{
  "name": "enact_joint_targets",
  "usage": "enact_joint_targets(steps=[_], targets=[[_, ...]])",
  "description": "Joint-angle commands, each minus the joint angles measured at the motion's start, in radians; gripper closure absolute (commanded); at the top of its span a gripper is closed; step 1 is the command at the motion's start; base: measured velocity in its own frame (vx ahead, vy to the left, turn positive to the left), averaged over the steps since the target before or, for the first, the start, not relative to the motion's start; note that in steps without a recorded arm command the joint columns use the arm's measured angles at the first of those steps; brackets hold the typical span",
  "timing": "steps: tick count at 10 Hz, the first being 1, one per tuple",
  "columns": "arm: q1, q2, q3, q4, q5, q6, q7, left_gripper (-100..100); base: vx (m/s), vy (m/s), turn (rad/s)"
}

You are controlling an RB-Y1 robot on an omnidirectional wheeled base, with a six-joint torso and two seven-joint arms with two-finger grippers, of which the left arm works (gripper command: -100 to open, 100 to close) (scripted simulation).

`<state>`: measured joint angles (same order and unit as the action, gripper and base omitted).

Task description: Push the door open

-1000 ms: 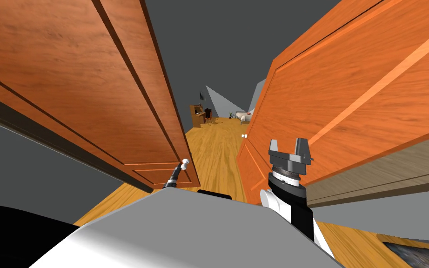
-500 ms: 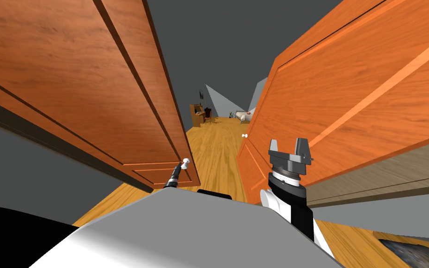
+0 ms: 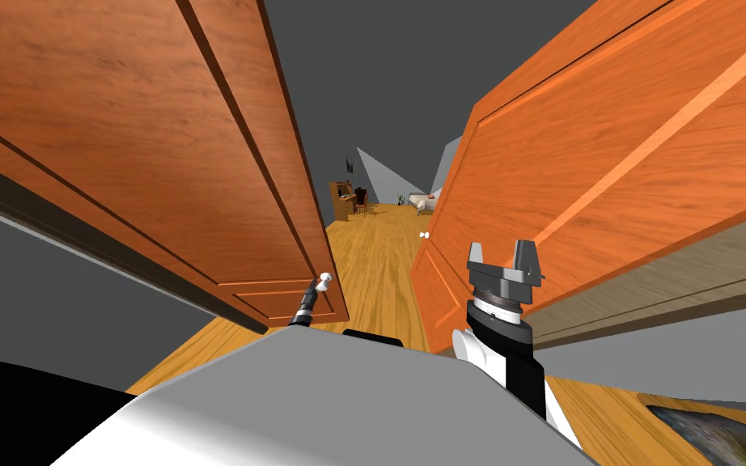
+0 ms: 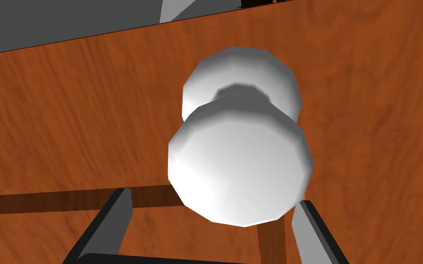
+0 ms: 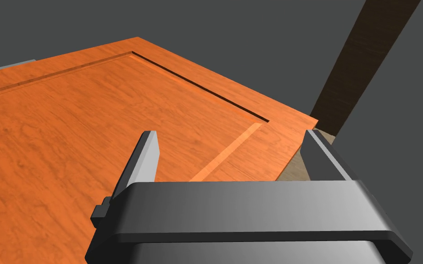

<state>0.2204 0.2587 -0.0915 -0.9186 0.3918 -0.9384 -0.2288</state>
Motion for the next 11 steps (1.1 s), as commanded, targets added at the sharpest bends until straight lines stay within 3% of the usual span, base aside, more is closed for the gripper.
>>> enact_joint_targets(steps=[1, 3, 5, 6, 8, 11], targets=[[-0.002, -0.003, -0.01, -0.005, 0.015, 0.002, 0.045, -100, -0.033, 0.019, -0.008], [-0.004, -0.006, -0.018, -0.006, 0.028, 0.003, 0.08, -100, -0.043, 0.016, -0.014], [-0.011, -0.014, -0.038, -0.01, 0.058, 0.005, 0.146, -100, -0.046, 0.015, -0.015], [-0.011, -0.014, -0.038, -0.01, 0.058, 0.005, 0.159, -100, -0.037, 0.016, -0.011], [-0.017, -0.022, -0.059, -0.015, 0.089, 0.007, 0.224, -100, -0.046, 0.015, -0.018], [-0.021, -0.026, -0.07, -0.017, 0.106, 0.008, 0.28, -100, -0.04, 0.016, -0.009]])
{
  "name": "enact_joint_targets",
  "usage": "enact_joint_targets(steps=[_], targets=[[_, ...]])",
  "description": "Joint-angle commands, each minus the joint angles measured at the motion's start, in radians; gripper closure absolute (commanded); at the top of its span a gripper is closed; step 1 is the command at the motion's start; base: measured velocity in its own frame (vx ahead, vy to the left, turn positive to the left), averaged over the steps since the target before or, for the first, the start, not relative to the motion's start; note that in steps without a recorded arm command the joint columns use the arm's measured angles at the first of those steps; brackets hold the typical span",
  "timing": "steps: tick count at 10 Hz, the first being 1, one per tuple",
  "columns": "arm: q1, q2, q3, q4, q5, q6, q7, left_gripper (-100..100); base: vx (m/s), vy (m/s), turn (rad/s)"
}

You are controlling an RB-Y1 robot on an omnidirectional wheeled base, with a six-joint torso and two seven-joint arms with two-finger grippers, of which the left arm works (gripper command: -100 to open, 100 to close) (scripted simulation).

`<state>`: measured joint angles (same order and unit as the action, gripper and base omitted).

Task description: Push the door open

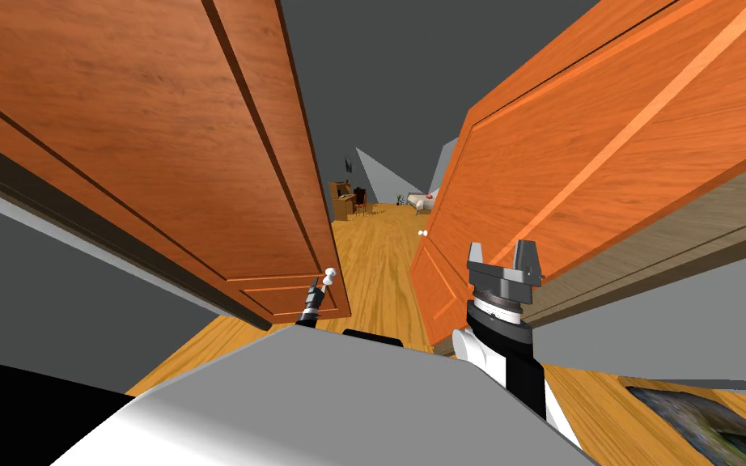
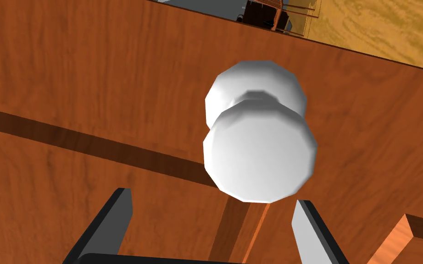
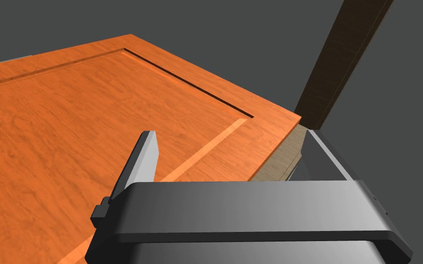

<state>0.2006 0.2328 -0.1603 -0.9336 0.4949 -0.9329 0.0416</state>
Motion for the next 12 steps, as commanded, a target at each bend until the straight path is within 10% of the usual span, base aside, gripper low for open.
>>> enact_joint_targets(steps=[1, 12], targets=[[-0.004, -0.004, -0.012, -0.004, 0.02, 0.003, 0.05, -100, -0.039, 0.014, -0.013], [-0.03, -0.035, -0.095, -0.021, 0.144, 0.011, 0.322, -100, -0.05, 0.017, -0.016]])
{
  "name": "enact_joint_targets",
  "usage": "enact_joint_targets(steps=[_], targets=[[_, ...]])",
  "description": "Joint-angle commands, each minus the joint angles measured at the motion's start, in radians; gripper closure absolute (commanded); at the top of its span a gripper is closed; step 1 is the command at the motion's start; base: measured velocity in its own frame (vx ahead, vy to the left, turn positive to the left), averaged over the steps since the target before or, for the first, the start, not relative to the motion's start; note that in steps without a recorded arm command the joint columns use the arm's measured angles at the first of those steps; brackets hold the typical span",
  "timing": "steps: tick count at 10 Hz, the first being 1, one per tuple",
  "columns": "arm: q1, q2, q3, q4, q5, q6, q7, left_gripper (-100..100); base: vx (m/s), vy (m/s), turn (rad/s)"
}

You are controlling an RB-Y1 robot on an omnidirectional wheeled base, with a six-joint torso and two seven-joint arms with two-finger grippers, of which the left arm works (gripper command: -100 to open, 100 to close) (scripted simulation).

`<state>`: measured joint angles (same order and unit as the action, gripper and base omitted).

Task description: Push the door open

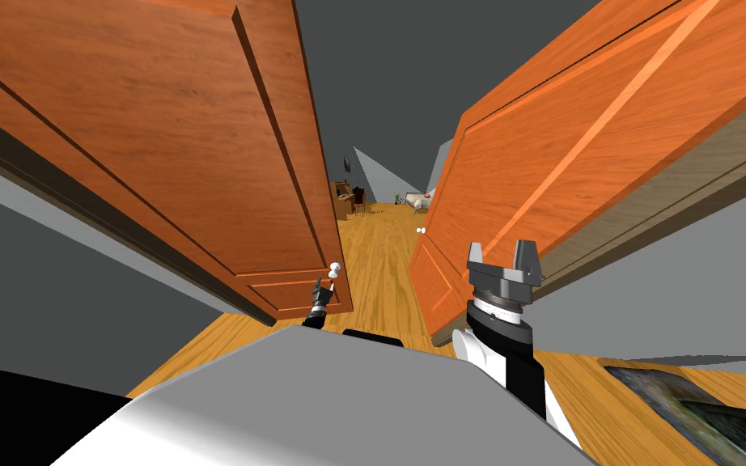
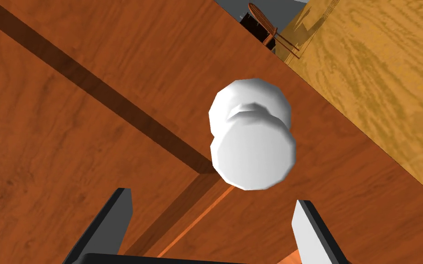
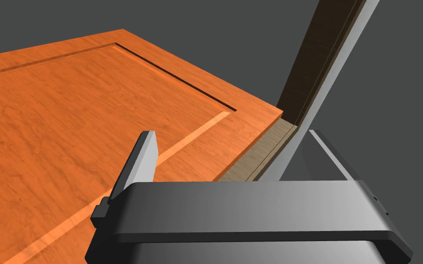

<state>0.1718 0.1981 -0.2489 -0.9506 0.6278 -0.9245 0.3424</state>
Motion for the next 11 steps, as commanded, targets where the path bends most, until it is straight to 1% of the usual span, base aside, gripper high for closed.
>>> enact_joint_targets(steps=[1, 2, 3, 4, 5, 6, 8, 9, 10, 11], targets=[[-0.002, -0.001, -0.007, -0.004, 0.012, 0.002, 0.039, -100, -0.042, 0.019, -0.014], [-0.005, -0.005, -0.019, -0.006, 0.029, 0.003, 0.074, -100, -0.046, 0.016, -0.013], [-0.005, -0.005, -0.019, -0.006, 0.029, 0.003, 0.08, -100, -0.042, 0.012, -0.01], [-0.009, -0.01, -0.03, -0.008, 0.047, 0.004, 0.121, -100, -0.042, 0.01, -0.014], [-0.013, -0.014, -0.042, -0.011, 0.064, 0.005, 0.147, -100, -0.059, 0.013, -0.027], [-0.013, -0.014, -0.042, -0.011, 0.064, 0.005, 0.163, -100, -0.051, 0.015, -0.01], [-0.02, -0.022, -0.064, -0.015, 0.098, 0.007, 0.229, -100, -0.051, 0.017, -0.019], [-0.02, -0.022, -0.064, -0.015, 0.098, 0.007, 0.245, -100, -0.046, 0.014, -0.008], [-0.023, -0.027, -0.075, -0.017, 0.114, 0.008, 0.28, -100, -0.042, 0.016, -0.013], [-0.023, -0.027, -0.075, -0.017, 0.114, 0.008, 0.285, -100, -0.037, 0.011, -0.009]])
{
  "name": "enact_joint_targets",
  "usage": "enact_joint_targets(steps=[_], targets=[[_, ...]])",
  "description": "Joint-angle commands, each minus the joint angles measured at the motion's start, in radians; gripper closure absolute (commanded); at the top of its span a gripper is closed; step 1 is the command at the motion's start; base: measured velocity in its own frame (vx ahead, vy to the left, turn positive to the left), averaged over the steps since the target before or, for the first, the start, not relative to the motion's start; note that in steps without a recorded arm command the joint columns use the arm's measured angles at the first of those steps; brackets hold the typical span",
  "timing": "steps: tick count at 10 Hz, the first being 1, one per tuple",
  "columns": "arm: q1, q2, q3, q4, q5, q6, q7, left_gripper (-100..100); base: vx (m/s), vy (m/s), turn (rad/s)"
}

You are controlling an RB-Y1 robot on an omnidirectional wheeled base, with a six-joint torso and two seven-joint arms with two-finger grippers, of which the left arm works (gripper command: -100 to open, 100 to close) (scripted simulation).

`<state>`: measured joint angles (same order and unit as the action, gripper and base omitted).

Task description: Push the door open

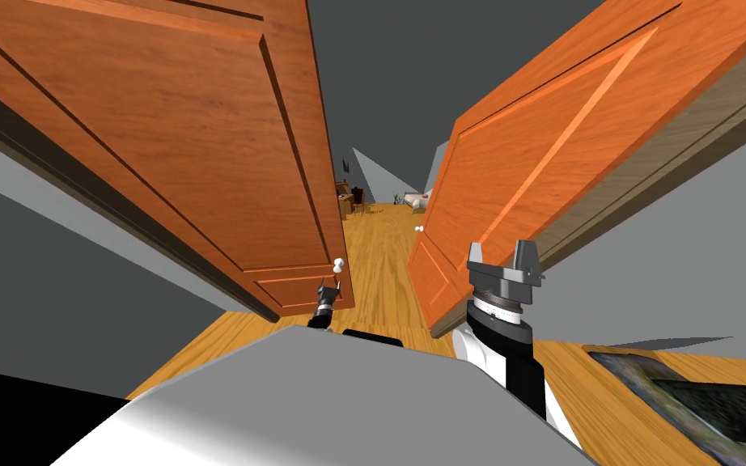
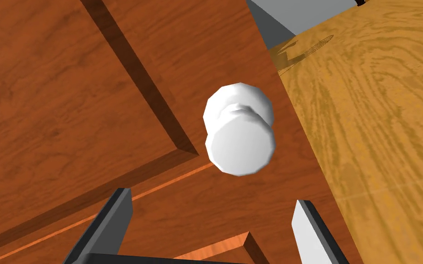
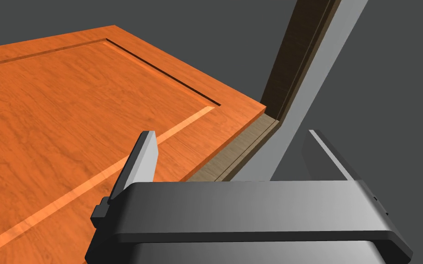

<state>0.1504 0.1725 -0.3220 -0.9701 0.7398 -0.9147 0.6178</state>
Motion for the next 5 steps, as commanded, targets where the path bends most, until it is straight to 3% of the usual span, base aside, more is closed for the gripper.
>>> enact_joint_targets(steps=[1, 5], targets=[[-0.005, -0.005, -0.012, 0.0, 0.018, 0.0, 0.05, -100, -0.04, 0.011, -0.014], [-0.014, -0.016, -0.041, -0.005, 0.061, 0.002, 0.152, -100, -0.049, 0.013, -0.015]])
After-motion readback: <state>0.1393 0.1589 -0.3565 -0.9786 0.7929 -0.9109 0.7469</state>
